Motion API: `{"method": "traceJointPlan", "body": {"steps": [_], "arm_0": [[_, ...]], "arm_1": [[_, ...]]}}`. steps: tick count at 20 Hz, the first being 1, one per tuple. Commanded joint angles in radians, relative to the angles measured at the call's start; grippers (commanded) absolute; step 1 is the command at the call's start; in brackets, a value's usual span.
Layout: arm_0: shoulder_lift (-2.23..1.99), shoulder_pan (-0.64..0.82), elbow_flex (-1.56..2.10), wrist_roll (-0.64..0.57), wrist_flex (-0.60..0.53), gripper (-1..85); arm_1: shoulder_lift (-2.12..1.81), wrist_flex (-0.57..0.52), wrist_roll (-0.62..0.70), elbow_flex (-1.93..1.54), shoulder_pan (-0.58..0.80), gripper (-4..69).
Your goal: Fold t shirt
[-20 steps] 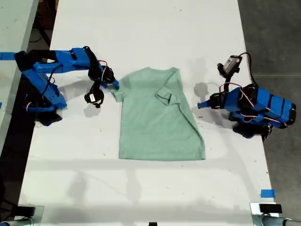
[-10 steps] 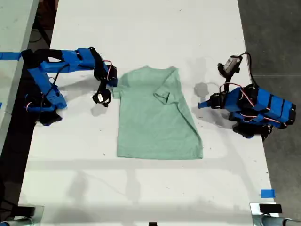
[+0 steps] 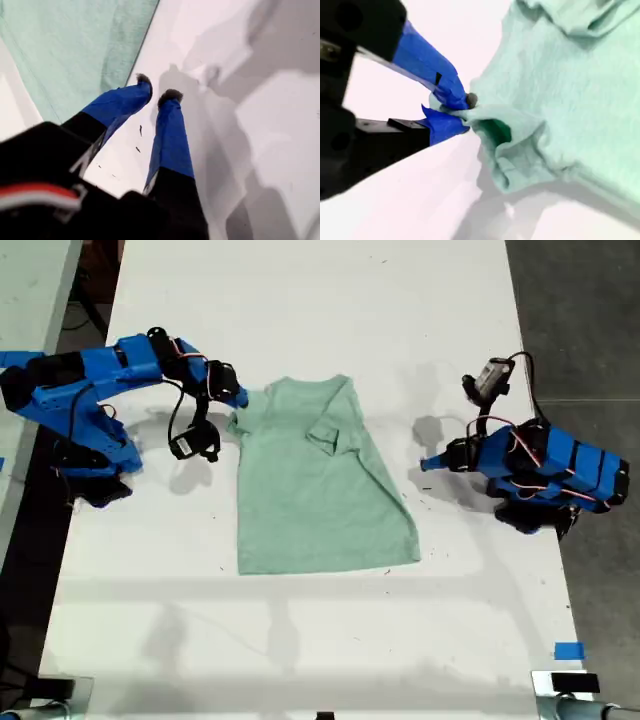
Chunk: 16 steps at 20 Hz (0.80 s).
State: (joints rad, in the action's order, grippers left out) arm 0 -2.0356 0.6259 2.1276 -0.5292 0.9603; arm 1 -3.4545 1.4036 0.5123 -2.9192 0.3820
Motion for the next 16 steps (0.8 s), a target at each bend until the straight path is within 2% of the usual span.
{"method": "traceJointPlan", "body": {"steps": [1,3,5,6,8,9,10,13,15,16], "arm_0": [[0.175,-0.121,-0.253,-0.002,-0.115,0.0],[0.382,-0.172,-0.420,-0.015,-0.186,0.0],[0.565,-0.161,-0.537,-0.018,-0.212,1.2],[0.626,-0.146,-0.552,-0.021,-0.242,12.9],[0.727,-0.100,-0.629,-0.012,-0.178,23.3],[0.730,-0.077,-0.649,-0.046,-0.153,33.0],[0.698,-0.060,-0.660,-0.098,-0.124,38.1],[0.410,-0.037,-0.630,-0.118,0.061,26.1],[0.169,-0.023,-0.548,-0.067,0.201,15.0],[0.029,-0.023,-0.445,-0.029,0.232,9.1]], "arm_1": [[-0.040,0.006,-0.009,0.020,-0.012,7.0],[-0.040,0.006,-0.011,0.020,-0.014,7.0],[-0.040,0.006,-0.011,0.025,-0.015,7.1],[-0.040,0.008,-0.012,0.025,-0.020,7.1],[-0.040,0.009,-0.014,0.026,-0.023,7.1],[-0.040,0.009,-0.014,0.026,-0.025,7.1],[-0.040,0.009,-0.014,0.026,-0.026,7.2],[-0.040,0.005,-0.008,0.028,-0.020,7.2],[-0.040,0.002,-0.003,0.026,-0.015,7.3],[-0.040,0.002,-0.002,0.028,-0.014,7.3]]}}
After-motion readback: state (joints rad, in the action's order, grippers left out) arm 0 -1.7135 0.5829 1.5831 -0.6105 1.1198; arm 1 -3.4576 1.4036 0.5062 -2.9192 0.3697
